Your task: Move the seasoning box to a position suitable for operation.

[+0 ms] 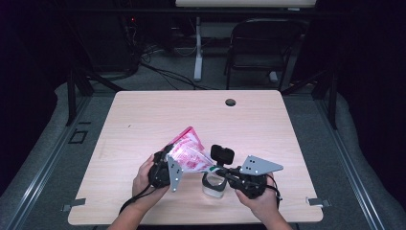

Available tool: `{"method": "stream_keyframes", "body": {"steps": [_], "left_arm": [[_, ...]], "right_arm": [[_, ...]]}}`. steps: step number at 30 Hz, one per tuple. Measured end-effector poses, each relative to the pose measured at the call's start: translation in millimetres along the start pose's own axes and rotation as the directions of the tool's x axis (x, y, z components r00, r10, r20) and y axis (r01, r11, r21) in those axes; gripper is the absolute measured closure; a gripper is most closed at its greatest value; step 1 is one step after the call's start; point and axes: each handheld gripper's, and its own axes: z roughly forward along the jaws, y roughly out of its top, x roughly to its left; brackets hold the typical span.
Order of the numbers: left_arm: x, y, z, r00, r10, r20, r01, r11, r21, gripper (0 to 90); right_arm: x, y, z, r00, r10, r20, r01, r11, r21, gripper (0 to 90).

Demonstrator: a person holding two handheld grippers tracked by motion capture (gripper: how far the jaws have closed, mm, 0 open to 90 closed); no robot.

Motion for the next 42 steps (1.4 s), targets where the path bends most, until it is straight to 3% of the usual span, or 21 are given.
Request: {"method": "stream_keyframes", "body": {"steps": [42], "left_arm": [[-10.7,-3.3,4.2,0.9957,0.083,-0.043,-0.082,0.9966,0.008,63.8]], "right_arm": [[-3.2,-18.8,5.5,0.9997,0.024,0.011,-0.024,0.998,0.060,90.0]]}}
